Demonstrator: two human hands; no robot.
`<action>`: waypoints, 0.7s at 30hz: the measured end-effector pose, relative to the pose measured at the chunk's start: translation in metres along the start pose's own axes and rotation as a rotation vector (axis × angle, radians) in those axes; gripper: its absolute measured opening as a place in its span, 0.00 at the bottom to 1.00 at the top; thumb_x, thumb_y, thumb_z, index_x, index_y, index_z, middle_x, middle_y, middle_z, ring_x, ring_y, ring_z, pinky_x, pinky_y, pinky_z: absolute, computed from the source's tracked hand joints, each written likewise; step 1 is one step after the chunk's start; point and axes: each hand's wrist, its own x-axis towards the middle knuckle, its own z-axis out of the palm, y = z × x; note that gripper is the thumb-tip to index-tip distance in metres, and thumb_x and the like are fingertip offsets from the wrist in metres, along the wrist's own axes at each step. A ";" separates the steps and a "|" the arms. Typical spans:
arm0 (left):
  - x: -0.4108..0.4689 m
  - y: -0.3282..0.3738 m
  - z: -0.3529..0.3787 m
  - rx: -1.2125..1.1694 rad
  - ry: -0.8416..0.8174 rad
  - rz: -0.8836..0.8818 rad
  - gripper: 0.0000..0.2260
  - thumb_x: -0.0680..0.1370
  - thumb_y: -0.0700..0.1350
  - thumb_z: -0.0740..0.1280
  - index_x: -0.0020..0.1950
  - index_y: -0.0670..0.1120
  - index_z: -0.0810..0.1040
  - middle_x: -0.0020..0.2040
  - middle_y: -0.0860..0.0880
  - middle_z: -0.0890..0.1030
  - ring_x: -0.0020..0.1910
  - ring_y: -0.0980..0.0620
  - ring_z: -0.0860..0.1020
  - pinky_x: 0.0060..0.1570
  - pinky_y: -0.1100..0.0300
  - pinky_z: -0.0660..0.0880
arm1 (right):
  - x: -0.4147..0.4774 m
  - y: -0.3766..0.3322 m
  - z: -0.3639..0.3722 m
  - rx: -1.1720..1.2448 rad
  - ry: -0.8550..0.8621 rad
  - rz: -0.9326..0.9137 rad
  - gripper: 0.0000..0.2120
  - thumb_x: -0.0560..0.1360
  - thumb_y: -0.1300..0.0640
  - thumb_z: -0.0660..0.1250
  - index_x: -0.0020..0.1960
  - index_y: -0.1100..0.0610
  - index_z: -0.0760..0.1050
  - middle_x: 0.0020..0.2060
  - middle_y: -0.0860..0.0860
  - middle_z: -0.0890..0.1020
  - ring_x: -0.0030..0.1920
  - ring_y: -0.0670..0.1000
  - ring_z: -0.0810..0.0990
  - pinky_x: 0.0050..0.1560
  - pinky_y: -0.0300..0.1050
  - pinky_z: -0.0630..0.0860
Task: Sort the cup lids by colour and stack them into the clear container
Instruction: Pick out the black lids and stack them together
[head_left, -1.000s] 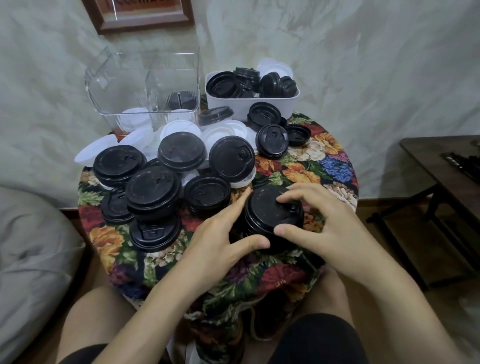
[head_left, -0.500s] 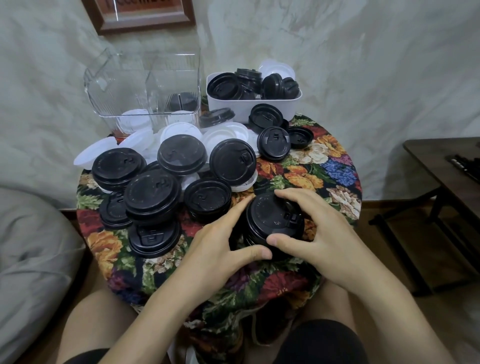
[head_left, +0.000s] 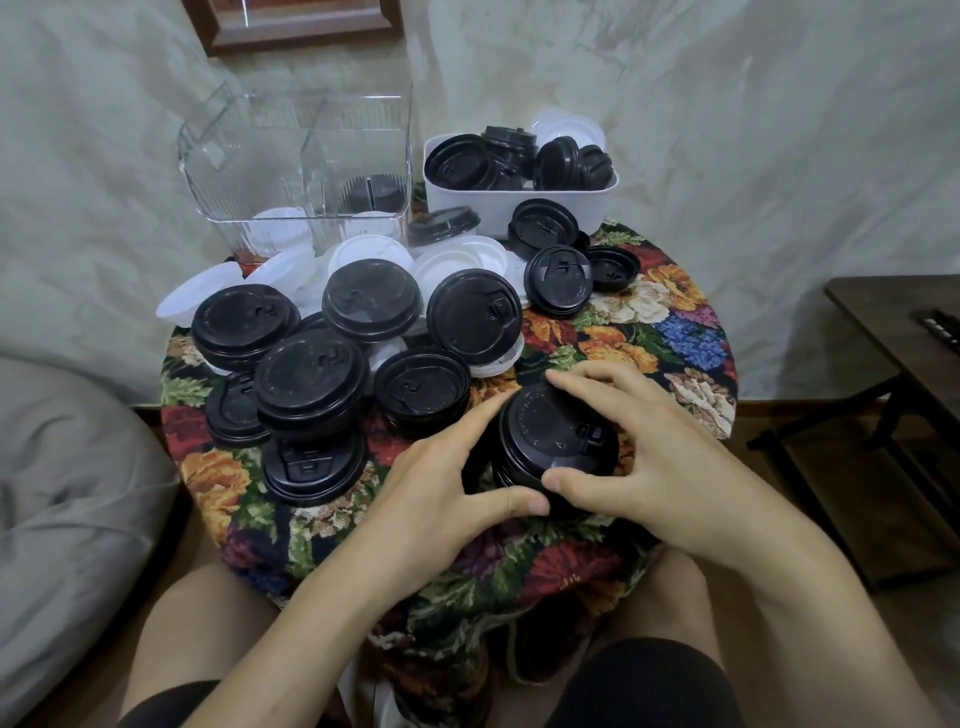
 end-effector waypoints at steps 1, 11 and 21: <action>0.000 0.000 0.000 -0.001 0.001 0.001 0.38 0.69 0.61 0.78 0.77 0.65 0.66 0.69 0.68 0.76 0.70 0.67 0.72 0.71 0.55 0.70 | 0.000 0.000 -0.001 -0.001 -0.008 -0.001 0.38 0.73 0.38 0.73 0.79 0.39 0.63 0.65 0.27 0.62 0.69 0.39 0.64 0.70 0.43 0.67; 0.000 0.000 0.002 0.036 0.027 -0.003 0.38 0.68 0.62 0.79 0.74 0.68 0.66 0.65 0.69 0.78 0.66 0.69 0.73 0.66 0.65 0.70 | 0.000 0.001 0.003 0.124 0.008 0.059 0.38 0.68 0.33 0.74 0.75 0.33 0.64 0.67 0.29 0.71 0.69 0.35 0.70 0.70 0.48 0.72; -0.001 0.001 0.001 0.105 0.049 0.008 0.39 0.68 0.63 0.78 0.76 0.67 0.65 0.67 0.66 0.77 0.68 0.67 0.72 0.67 0.64 0.70 | -0.006 -0.006 0.014 0.093 0.148 0.111 0.40 0.65 0.31 0.74 0.75 0.36 0.67 0.65 0.34 0.75 0.65 0.40 0.75 0.67 0.47 0.73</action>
